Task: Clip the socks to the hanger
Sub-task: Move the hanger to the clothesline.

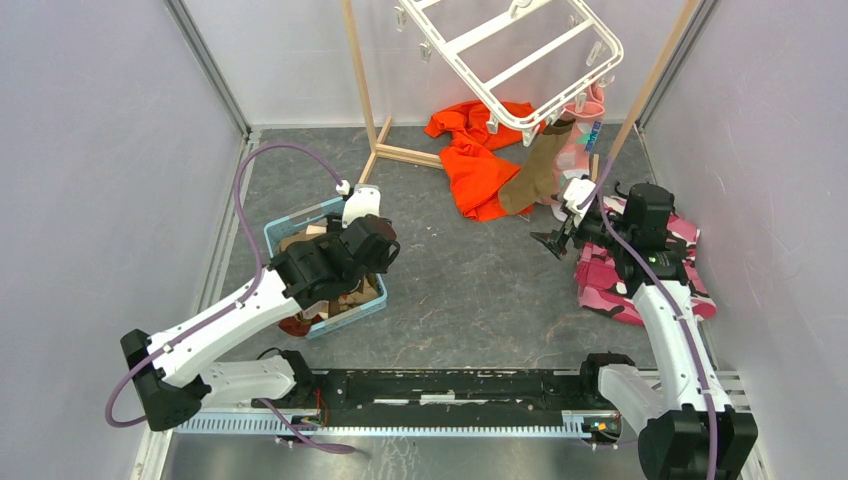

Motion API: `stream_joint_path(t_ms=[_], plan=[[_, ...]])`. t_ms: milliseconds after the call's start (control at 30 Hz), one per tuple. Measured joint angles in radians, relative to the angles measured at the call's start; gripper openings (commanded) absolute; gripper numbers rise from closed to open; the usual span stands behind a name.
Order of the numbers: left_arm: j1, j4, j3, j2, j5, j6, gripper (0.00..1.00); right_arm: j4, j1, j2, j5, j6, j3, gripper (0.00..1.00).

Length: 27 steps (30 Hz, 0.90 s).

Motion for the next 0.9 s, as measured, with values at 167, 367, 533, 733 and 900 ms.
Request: stream_joint_path(t_ms=[167,367,533,733,900], plan=[[0.0,0.013,-0.033,-0.002,-0.047,0.0,0.67,-0.013,-0.001,0.008,-0.01,0.0,0.0,0.91],[0.0,0.015,-0.059,0.056,-0.098,-0.004,0.64,-0.021,-0.001,0.024,-0.023,0.0,0.0,0.91],[0.0,-0.015,-0.06,0.096,-0.095,-0.071,0.61,-0.024,-0.001,0.026,-0.028,-0.003,0.0,0.91],[0.0,-0.092,-0.09,0.089,-0.09,-0.184,0.6,-0.033,-0.001,0.039,-0.049,-0.013,0.0,0.91],[0.0,-0.196,-0.105,0.115,-0.122,-0.277,0.59,-0.051,-0.001,0.056,-0.058,-0.02,0.0,0.91]])
